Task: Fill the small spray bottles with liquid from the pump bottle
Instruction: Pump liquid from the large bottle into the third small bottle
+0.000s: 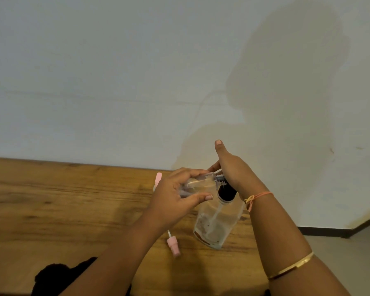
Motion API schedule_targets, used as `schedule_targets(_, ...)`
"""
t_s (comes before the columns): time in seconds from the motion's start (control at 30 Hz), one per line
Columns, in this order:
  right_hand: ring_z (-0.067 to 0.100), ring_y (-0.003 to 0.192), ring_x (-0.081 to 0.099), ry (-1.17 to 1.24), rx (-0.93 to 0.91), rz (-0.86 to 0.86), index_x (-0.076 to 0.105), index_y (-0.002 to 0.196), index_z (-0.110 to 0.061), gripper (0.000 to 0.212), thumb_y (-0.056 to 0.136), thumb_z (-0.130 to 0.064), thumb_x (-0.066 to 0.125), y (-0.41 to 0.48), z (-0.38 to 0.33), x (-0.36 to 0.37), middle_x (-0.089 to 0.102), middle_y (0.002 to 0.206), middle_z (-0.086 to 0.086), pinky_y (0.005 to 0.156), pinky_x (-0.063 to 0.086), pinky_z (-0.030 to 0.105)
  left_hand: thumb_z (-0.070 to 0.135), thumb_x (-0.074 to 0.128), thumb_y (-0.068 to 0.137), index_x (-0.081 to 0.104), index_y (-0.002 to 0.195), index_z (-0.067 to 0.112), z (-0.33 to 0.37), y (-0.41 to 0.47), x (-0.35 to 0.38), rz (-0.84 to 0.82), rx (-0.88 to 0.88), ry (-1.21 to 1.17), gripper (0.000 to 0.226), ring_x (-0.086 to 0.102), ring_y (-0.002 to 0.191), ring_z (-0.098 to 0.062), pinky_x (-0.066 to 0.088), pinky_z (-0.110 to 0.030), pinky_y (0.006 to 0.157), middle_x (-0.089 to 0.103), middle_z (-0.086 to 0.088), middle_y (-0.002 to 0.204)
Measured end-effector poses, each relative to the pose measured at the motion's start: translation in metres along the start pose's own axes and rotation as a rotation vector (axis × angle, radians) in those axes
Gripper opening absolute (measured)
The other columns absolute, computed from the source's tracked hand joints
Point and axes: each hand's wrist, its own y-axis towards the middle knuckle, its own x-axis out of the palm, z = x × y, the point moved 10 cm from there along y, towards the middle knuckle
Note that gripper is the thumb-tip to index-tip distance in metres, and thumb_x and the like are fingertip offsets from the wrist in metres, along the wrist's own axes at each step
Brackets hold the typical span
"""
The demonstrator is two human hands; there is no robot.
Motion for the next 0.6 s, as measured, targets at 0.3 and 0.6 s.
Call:
schedule_targets(0.3,0.026,0.095,0.056,0.004,-0.052,-0.010,0.069,0.093,-0.009,0.078,0.094,-0.061,0.011,0.002,-0.012,-0.001,0.061,0.105,0.014,0.085,0.038,0.035,0.035,0.075,0.064,0.060,0.103,0.041,0.004,0.000,-0.003,0.013,-0.006,-0.038,0.042,0.056,0.105,0.002,0.050,-0.011,0.080,0.063,0.016,0.108)
schedule_targets(0.6,0.021,0.086,0.059,-0.014,-0.012,0.029,0.068,0.082,-0.008,0.080,0.093,-0.064,0.013,0.003,0.002,-0.001,0.061,0.079,0.004,0.078,0.038,0.033,0.025,0.077,0.070,0.059,0.105,0.038,-0.004,-0.002,0.004,0.000,-0.034,-0.027,0.041,0.054,0.099,0.009,0.044,0.001,0.074,0.060,0.021,0.105)
